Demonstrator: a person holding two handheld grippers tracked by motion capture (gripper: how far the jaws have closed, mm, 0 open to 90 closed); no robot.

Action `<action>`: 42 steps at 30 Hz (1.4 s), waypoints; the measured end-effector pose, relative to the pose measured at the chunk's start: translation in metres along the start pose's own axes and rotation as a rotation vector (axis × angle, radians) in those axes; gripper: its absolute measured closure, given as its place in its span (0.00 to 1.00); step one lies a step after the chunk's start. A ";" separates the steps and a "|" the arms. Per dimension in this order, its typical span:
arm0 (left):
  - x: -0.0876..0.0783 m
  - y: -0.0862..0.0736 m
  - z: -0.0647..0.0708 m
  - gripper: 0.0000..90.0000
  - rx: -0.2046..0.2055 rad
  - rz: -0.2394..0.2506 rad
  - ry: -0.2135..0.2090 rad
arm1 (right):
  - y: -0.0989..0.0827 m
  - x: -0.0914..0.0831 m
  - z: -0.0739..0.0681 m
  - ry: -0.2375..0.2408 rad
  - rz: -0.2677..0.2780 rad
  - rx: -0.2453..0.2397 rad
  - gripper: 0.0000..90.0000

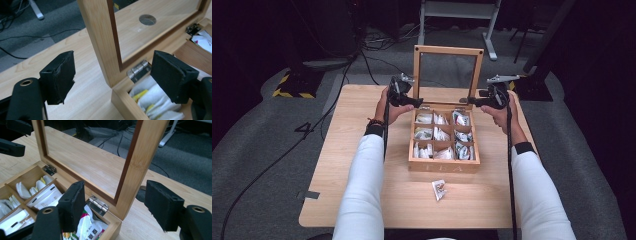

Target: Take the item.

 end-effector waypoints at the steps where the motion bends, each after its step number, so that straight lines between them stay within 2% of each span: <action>1: 0.002 0.004 -0.001 0.23 -0.020 0.005 -0.005 | 0.001 0.002 0.001 0.007 0.005 -0.001 0.37; 4: 0.006 0.009 0.000 0.24 -0.023 0.000 0.020 | 0.001 0.008 0.002 0.002 -0.010 0.011 0.37; 7: 0.012 0.010 -0.001 0.26 -0.046 -0.007 0.017 | 0.002 0.014 0.004 -0.017 -0.025 0.009 0.38; 10: 0.018 0.010 -0.001 0.28 -0.055 -0.013 -0.005 | 0.000 0.020 0.006 -0.006 -0.029 0.022 0.38; 13: 0.025 0.008 -0.002 0.30 -0.050 -0.041 -0.002 | -0.003 0.025 0.008 -0.005 -0.034 0.033 0.38; 15: 0.029 0.008 -0.003 0.32 -0.066 -0.039 -0.019 | -0.004 0.028 0.009 -0.005 -0.042 0.035 0.38; 18: 0.033 0.008 -0.003 0.33 -0.065 -0.044 -0.027 | -0.004 0.029 0.008 0.013 -0.038 0.039 0.38; 20: 0.034 0.009 -0.002 0.33 -0.071 -0.040 -0.042 | -0.004 0.031 0.008 0.006 -0.044 0.039 0.38; 25: 0.037 0.012 0.005 0.35 -0.055 -0.037 -0.063 | -0.003 0.033 0.007 0.028 -0.035 0.053 0.38; 30: 0.037 0.012 0.004 0.36 -0.092 -0.021 -0.079 | -0.003 0.034 0.005 0.032 -0.035 0.052 0.37; 35: 0.034 0.012 0.002 0.40 -0.109 -0.010 -0.098 | -0.002 0.033 0.004 0.025 -0.032 0.046 0.37; 39: 0.030 0.011 -0.001 0.46 -0.108 0.001 -0.115 | -0.002 0.030 0.005 0.032 -0.021 0.056 0.41; 42: 0.027 0.011 0.000 0.46 -0.105 0.003 -0.113 | -0.002 0.028 0.005 0.032 -0.015 0.052 0.43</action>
Point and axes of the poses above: each handheld gripper's, and its own axes: x roughly forward along the jaws, y roughly out of its top, z roughly to its right, the point moved 3 cm from there along x, roughly forward along the jaws, and after that the axes turned 1 degree about -z, right-handed, at the moved point
